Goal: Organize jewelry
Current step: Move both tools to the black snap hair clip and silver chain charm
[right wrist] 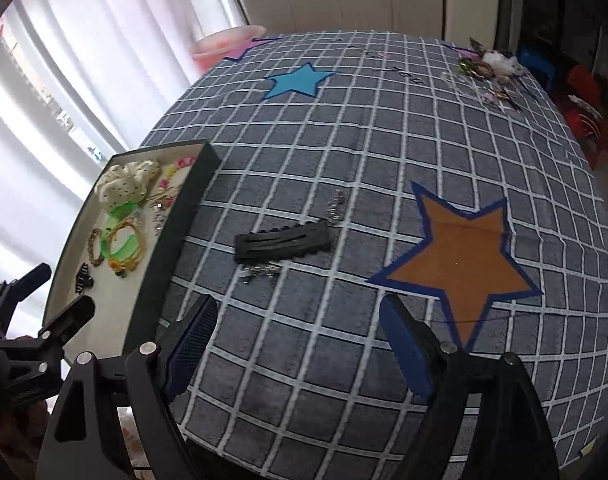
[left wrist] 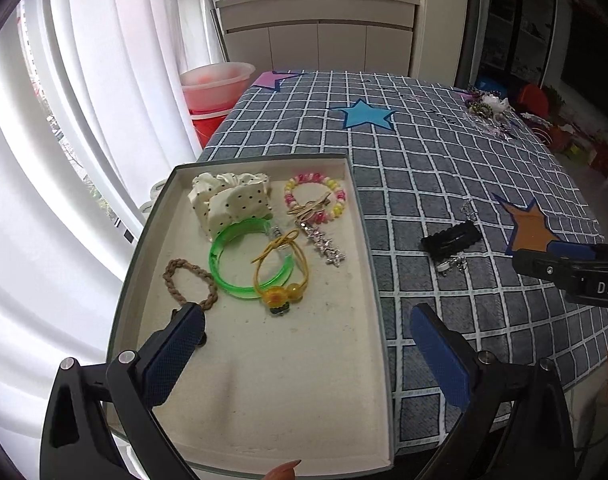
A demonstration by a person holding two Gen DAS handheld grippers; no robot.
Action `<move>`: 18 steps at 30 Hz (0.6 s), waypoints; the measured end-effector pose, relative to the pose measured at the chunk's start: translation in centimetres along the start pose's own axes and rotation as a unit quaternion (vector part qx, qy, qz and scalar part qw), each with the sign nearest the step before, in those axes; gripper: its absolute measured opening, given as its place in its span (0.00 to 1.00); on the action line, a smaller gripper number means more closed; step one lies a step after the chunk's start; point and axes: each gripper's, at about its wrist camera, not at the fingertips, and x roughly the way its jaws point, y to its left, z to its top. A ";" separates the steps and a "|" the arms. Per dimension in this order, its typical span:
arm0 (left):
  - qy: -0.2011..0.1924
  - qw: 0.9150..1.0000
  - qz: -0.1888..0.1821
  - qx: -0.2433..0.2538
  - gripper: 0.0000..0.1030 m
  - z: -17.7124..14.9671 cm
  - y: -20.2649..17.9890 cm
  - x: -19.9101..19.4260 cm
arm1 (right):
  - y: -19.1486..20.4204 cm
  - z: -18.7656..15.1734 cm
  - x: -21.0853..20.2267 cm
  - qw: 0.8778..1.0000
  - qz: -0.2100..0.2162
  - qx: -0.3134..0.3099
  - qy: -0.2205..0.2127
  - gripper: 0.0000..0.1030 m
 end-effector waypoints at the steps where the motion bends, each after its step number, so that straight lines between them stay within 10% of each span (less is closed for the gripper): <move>1: 0.001 1.000 -0.003 0.003 1.00 0.2 -0.5 0.1 | -0.8 0.0 0.2 1.000 -0.002 0.010 0.002 0.83; 18: 0.018 0.998 -0.031 0.045 1.00 1.7 -6.2 2.1 | -3.5 4.1 5.1 1.000 0.006 0.027 0.009 0.75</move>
